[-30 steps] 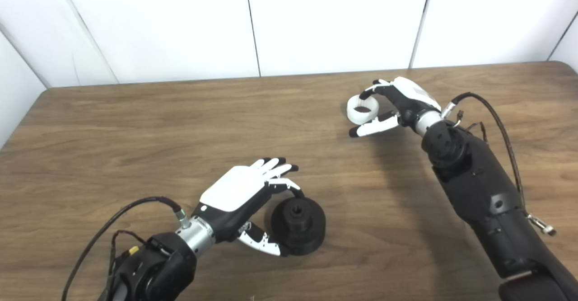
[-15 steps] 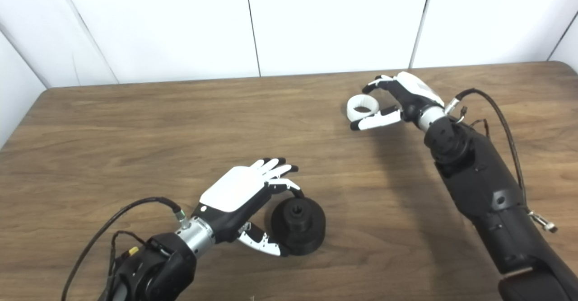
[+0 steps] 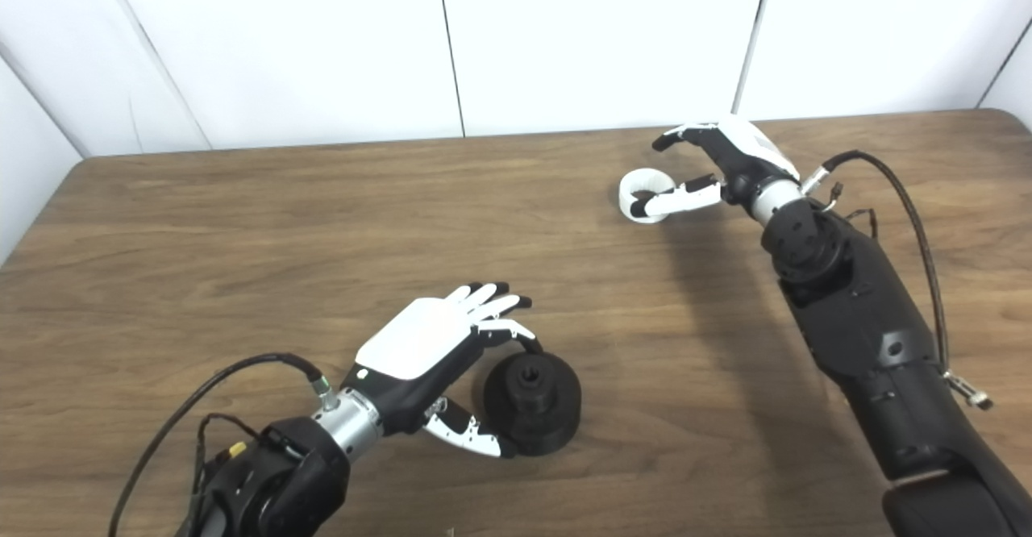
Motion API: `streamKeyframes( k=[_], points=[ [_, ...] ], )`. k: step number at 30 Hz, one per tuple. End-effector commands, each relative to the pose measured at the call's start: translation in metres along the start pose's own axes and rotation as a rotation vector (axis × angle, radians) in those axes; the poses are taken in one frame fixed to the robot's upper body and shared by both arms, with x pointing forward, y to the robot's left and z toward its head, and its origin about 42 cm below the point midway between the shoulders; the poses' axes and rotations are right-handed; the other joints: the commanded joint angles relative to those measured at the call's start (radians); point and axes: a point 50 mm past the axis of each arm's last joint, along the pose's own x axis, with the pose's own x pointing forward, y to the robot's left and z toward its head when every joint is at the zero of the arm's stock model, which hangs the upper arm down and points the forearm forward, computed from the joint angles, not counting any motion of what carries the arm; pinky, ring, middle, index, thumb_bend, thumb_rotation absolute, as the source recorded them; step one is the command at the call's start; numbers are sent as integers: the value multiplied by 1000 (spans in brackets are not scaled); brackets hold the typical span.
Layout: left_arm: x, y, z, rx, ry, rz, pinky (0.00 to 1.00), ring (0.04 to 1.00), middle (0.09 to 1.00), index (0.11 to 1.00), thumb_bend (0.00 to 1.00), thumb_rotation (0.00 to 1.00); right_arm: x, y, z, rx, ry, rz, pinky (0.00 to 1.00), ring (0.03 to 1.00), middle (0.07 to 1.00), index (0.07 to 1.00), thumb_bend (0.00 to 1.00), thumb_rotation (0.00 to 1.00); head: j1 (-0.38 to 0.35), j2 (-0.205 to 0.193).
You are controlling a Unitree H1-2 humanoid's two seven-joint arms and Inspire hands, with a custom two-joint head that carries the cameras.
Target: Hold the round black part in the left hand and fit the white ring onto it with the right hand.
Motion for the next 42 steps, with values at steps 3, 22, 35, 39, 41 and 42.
streamKeyframes(
  k=[3,22,35,39,41,42],
  points=[
    [-3,0,-4,25,8,-16,1000,1000,952,709,902,243,12,-30,25,-34,-75,-69,882,971,913,788,947,433,-2,-1],
    [-6,4,-5,36,8,-13,1000,1000,954,711,905,248,22,-22,22,-50,-20,7,922,1000,932,813,933,449,10,2],
    [-8,5,-2,32,5,-9,1000,1000,953,710,904,233,24,-19,14,-51,-1,8,931,1000,935,810,928,459,16,4],
    [-7,6,-2,34,5,-4,1000,1000,950,708,906,231,24,-17,12,-45,-1,11,914,1000,929,808,925,442,18,5],
    [-7,6,-1,36,5,-4,1000,1000,950,708,905,232,23,-16,10,-43,2,14,916,1000,929,809,923,442,19,5],
    [-7,6,-1,36,4,-5,1000,1000,950,709,904,233,23,-15,10,-44,4,16,917,1000,929,810,922,445,19,6]
  ],
)
